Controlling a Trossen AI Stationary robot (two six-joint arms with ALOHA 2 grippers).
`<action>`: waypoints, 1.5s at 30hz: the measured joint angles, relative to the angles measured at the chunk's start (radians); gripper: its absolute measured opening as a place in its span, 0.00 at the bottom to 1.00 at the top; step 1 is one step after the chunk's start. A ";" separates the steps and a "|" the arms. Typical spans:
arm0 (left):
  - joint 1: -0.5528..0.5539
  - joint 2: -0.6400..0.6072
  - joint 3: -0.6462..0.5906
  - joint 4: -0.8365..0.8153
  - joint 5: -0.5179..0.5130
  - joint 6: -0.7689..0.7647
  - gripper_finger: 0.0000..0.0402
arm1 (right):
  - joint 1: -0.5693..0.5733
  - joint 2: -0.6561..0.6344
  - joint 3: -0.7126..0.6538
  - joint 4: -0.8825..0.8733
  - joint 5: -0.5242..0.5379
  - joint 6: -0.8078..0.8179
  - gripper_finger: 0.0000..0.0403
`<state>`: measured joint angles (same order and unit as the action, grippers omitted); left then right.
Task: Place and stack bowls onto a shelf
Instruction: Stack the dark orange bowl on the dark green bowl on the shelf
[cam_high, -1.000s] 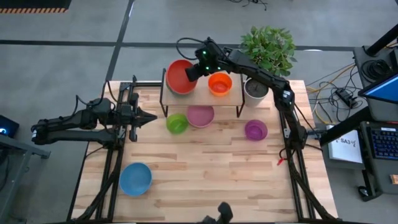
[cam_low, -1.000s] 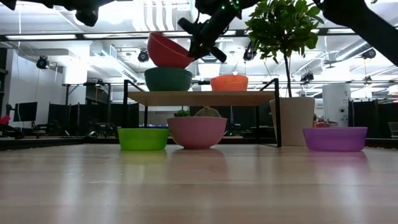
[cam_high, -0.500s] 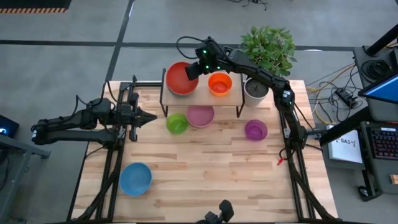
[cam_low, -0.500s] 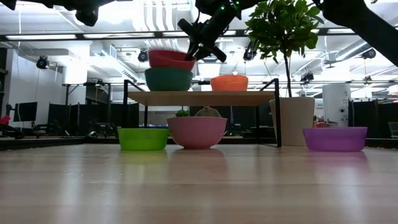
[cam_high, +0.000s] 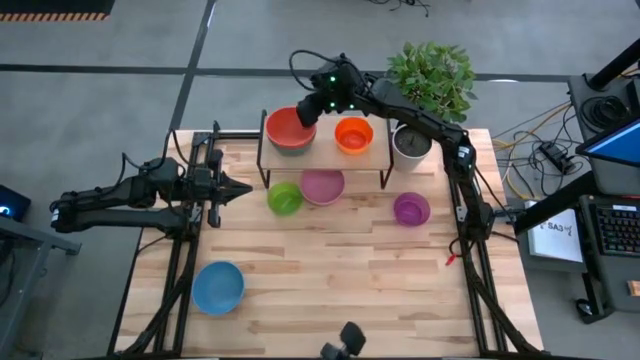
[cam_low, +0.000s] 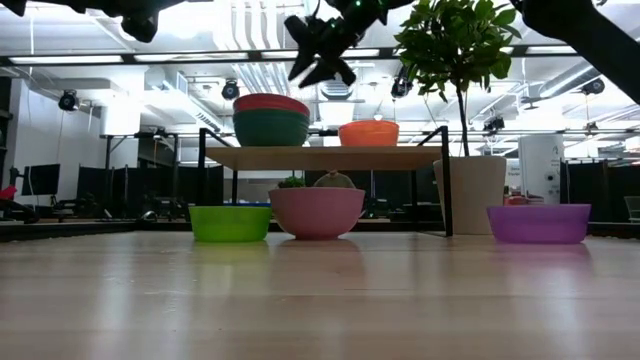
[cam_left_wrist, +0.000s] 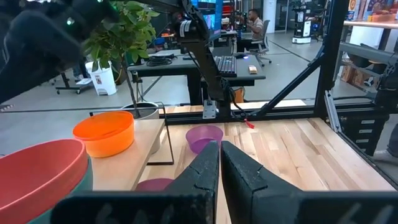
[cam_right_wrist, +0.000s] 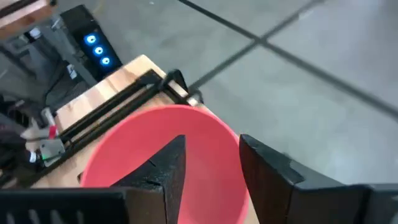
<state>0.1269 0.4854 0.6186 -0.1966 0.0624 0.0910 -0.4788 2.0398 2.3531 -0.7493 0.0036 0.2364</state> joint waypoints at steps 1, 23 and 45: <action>0.000 0.000 0.000 -0.001 0.000 0.000 0.00 | 0.010 -0.001 0.000 0.009 0.000 -0.030 0.35; 0.000 -0.034 -0.002 -0.049 0.003 -0.007 0.00 | 0.165 0.004 -0.068 0.149 0.076 -0.258 0.03; 0.000 -0.075 -0.006 -0.058 0.002 -0.014 0.00 | 0.171 -0.005 -0.382 0.494 0.070 -0.250 0.02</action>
<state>0.1268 0.4107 0.6121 -0.2550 0.0642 0.0765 -0.3081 2.0346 1.9710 -0.2551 0.0735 -0.0138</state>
